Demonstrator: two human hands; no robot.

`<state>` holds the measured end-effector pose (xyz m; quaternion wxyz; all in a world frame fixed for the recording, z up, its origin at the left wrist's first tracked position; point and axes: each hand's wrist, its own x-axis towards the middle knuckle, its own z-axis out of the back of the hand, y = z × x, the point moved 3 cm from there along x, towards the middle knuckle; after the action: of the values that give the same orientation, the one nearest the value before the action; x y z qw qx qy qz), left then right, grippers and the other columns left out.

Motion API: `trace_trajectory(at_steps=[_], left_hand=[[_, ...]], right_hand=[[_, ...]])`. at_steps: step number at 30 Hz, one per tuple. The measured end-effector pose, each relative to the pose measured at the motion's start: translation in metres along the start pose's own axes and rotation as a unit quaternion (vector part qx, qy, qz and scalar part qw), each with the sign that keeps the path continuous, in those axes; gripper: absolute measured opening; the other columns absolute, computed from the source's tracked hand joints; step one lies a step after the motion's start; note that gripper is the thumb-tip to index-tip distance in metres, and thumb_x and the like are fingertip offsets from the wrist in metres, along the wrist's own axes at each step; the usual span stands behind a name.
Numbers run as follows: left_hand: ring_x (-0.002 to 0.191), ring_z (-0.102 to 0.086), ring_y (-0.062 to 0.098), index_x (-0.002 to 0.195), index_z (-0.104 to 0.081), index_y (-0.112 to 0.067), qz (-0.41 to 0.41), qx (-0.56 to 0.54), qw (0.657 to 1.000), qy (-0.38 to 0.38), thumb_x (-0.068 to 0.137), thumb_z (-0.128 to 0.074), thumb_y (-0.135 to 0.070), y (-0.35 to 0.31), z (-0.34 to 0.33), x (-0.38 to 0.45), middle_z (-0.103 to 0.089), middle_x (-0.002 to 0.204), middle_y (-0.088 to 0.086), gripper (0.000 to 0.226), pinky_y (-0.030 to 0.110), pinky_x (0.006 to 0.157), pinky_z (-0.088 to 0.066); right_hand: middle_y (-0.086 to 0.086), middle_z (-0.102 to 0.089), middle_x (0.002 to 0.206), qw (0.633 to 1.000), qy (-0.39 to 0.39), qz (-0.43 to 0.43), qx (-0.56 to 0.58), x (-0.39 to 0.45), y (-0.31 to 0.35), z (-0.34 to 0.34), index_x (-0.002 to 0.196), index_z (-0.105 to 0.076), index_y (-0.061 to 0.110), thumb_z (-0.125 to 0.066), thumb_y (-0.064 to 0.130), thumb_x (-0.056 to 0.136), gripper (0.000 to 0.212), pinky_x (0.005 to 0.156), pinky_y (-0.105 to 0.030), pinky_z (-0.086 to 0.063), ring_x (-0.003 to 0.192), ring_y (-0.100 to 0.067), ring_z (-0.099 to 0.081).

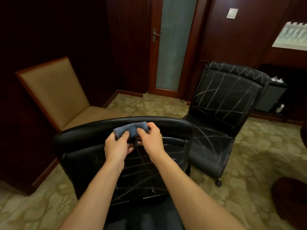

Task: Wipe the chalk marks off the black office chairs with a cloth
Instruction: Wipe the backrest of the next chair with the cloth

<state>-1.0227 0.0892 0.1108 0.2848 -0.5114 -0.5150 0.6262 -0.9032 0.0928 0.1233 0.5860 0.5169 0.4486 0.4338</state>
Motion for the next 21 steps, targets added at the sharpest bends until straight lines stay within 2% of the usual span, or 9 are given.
trace_trajectory(at_steps=[4,7,10,12,15,16,19,21], left_hand=[[0.091,-0.07,0.016,0.111,-0.066,-0.031,-0.049,0.03,0.997,-0.044,0.096,-0.064,-0.024,-0.005,-0.036,-0.001,-0.071,0.107,-0.002,0.016,0.038,0.084,-0.06],[0.09,-0.07,0.013,0.091,-0.065,-0.038,-0.096,0.087,0.991,-0.034,0.093,-0.067,-0.028,-0.002,-0.055,-0.008,-0.071,0.097,-0.009,0.01,0.041,0.087,-0.059],[0.095,-0.069,0.015,0.093,-0.067,-0.036,-0.14,0.167,0.976,-0.019,0.088,-0.068,-0.034,0.005,-0.074,-0.017,-0.072,0.095,-0.01,0.006,0.044,0.093,-0.056],[0.098,-0.067,0.015,0.099,-0.07,-0.029,-0.166,0.219,0.961,0.025,0.089,-0.068,-0.031,0.013,-0.093,-0.024,-0.072,0.096,-0.009,0.011,0.043,0.096,-0.053],[0.101,-0.064,0.018,0.103,-0.07,-0.029,-0.211,0.33,0.911,0.126,0.091,-0.066,-0.032,0.018,-0.122,-0.035,-0.071,0.097,-0.009,0.013,0.044,0.094,-0.052],[0.099,-0.064,0.02,0.1,-0.07,-0.029,-0.22,0.353,0.899,0.136,0.091,-0.065,-0.033,0.017,-0.125,-0.035,-0.071,0.095,-0.008,0.011,0.045,0.092,-0.053],[0.096,-0.066,0.024,0.098,-0.072,-0.024,-0.231,0.349,0.906,0.063,0.091,-0.064,-0.03,0.009,-0.11,-0.026,-0.073,0.094,-0.002,0.013,0.044,0.092,-0.052],[0.098,-0.067,0.023,0.101,-0.072,-0.024,-0.223,0.322,0.92,0.009,0.093,-0.063,-0.031,0.007,-0.093,-0.023,-0.074,0.095,-0.003,0.014,0.045,0.095,-0.052]], right_hand=[[-0.004,-0.071,0.094,1.0,-0.02,0.001,0.004,0.022,-0.005,0.025,0.095,-0.063,0.023,-0.063,0.016,0.093,0.007,0.077,-0.039,-0.062,0.087,-0.017,-0.071],[-0.002,-0.073,0.088,0.998,-0.048,-0.005,0.031,0.028,-0.014,0.046,0.089,-0.064,0.026,-0.065,0.018,0.09,0.008,0.076,-0.042,-0.062,0.082,-0.016,-0.072],[-0.004,-0.073,0.086,0.995,-0.09,0.002,0.036,0.025,-0.025,0.074,0.087,-0.065,0.027,-0.066,0.018,0.087,0.009,0.077,-0.047,-0.061,0.083,-0.018,-0.072],[-0.005,-0.073,0.088,0.991,-0.133,-0.007,0.032,0.021,-0.032,0.1,0.089,-0.065,0.026,-0.065,0.015,0.087,0.011,0.078,-0.048,-0.06,0.084,-0.018,-0.072],[-0.004,-0.072,0.086,0.977,-0.207,-0.027,0.046,0.018,-0.046,0.133,0.088,-0.064,0.026,-0.065,0.014,0.085,0.012,0.077,-0.048,-0.061,0.082,-0.017,-0.072],[-0.003,-0.071,0.085,0.975,-0.217,-0.028,0.044,0.017,-0.047,0.135,0.088,-0.064,0.027,-0.066,0.018,0.084,0.009,0.077,-0.048,-0.06,0.081,-0.017,-0.072],[0.001,-0.069,0.079,0.977,-0.214,0.005,0.01,0.019,-0.045,0.114,0.088,-0.063,0.026,-0.065,0.033,0.076,0.015,0.079,-0.046,-0.058,0.079,-0.016,-0.069],[0.006,-0.067,0.078,0.982,-0.183,0.037,-0.002,0.018,-0.039,0.094,0.092,-0.063,0.024,-0.066,0.023,0.083,0.009,0.074,-0.031,-0.055,0.075,-0.007,-0.065]])
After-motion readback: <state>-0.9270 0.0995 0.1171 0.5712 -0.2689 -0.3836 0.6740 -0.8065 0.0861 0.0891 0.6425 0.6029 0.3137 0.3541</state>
